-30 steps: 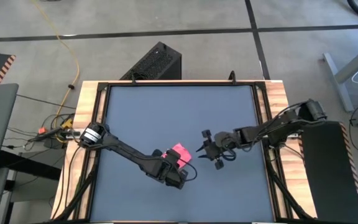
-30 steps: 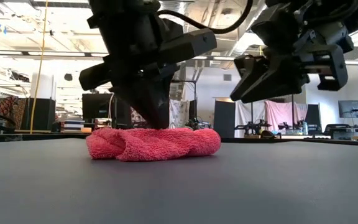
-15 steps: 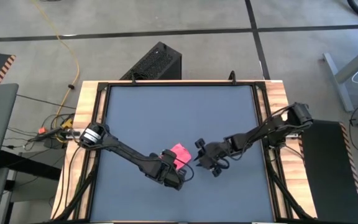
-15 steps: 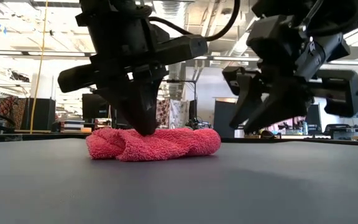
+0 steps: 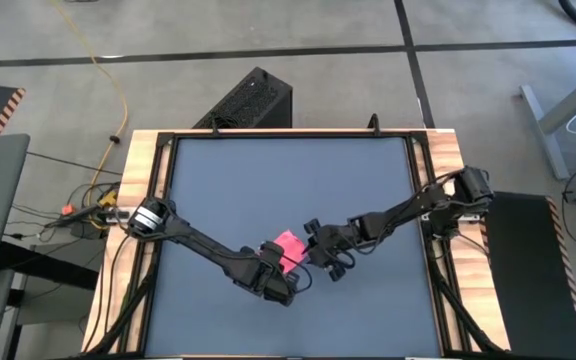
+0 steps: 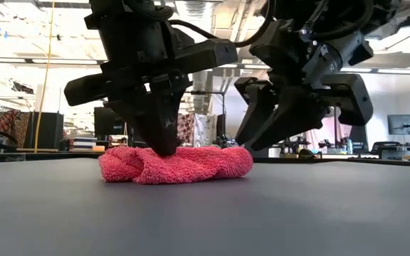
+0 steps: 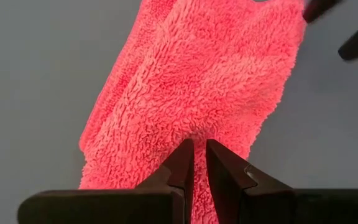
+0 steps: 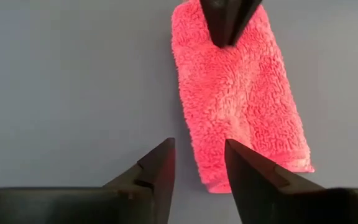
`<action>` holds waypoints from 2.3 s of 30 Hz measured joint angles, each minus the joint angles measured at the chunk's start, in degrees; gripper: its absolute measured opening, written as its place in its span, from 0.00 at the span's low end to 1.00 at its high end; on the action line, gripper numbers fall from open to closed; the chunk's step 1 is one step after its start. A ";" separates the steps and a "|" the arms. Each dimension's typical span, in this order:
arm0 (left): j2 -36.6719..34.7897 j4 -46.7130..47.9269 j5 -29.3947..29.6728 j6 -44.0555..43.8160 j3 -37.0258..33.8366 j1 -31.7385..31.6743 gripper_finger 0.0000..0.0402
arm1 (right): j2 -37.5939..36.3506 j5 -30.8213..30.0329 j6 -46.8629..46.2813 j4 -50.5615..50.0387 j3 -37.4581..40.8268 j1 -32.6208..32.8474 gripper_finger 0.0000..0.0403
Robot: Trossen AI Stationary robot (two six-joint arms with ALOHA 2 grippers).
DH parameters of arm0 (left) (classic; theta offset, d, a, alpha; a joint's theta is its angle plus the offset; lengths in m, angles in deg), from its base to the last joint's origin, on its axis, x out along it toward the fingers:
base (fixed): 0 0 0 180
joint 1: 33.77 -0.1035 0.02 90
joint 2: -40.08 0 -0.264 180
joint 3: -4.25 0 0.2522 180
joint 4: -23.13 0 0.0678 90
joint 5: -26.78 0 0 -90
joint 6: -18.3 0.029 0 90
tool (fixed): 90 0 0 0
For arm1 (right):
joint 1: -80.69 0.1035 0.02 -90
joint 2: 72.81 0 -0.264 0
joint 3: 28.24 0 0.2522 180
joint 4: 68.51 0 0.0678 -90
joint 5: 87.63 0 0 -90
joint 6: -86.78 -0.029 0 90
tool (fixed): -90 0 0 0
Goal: Roll towel
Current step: Roll the pink towel
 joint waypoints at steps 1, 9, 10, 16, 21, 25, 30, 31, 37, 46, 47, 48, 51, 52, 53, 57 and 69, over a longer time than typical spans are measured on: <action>0.00 0.00 -0.02 0.08 -0.02 0.07 0.08 | 0.00 0.36 -0.01 -0.92 -0.37 -0.35 0.43; 0.00 0.02 -0.05 0.65 -0.02 0.44 0.08 | 0.00 -0.65 1.19 -2.19 -1.10 -2.09 0.61; 0.00 0.00 -0.04 0.65 -0.02 0.44 0.08 | 0.00 -0.65 1.31 -2.04 -1.10 -2.24 0.62; 0.00 -0.12 0.07 0.60 -0.02 0.42 0.08 | 2.12 -0.65 4.44 1.32 -1.13 -2.28 0.63; 0.00 -0.41 -0.11 0.52 -0.04 0.42 0.08 | 7.32 -0.60 5.71 4.06 -1.08 -2.28 0.63; 0.00 -1.54 -1.09 0.54 -0.04 0.48 0.08 | 9.77 -3.02 5.80 6.68 -1.28 -2.26 0.63; 0.00 -3.42 -3.23 2.64 -0.04 0.59 0.08 | 9.96 -4.61 7.07 8.28 -1.28 -2.89 0.62; 0.00 -3.46 -3.44 2.82 -0.04 0.64 0.08 | 9.78 -4.65 6.95 8.36 -1.30 -3.04 0.60; 0.00 -3.50 -2.35 3.22 -0.04 1.69 0.08 | 9.68 -5.17 6.88 7.15 -1.84 -4.09 0.38; 0.00 -3.46 -2.35 3.14 -0.04 3.05 0.08 | 9.68 -5.55 6.87 0.28 -4.23 -5.07 0.05; 0.00 -3.44 -2.48 3.10 -0.04 3.25 0.08 | 9.68 -5.55 6.67 -1.56 -4.94 -5.06 0.05; 0.00 -3.43 -2.48 3.05 -0.04 3.45 0.08 | 9.68 -5.55 6.04 -3.32 -5.68 -5.06 0.05; 0.00 -3.68 -1.05 3.23 -0.04 4.51 0.08 | 9.66 -5.48 3.06 -9.09 -8.24 -5.19 0.06; 0.00 -4.11 -0.12 3.74 -0.04 4.95 0.08 | 9.66 -5.20 2.02 -10.84 -9.19 -5.29 0.07; 0.00 -4.76 0.84 4.45 -0.04 5.42 0.08 | 9.66 -4.76 1.01 -13.01 -10.35 -5.38 0.08; 0.00 -9.11 5.60 8.95 -0.02 7.53 0.08 | 9.69 -1.31 -2.43 -22.19 -15.14 -6.25 0.10; 0.00 -13.56 18.50 10.69 0.00 10.95 0.08 | 9.73 7.64 -7.55 -38.05 -20.64 -8.71 0.05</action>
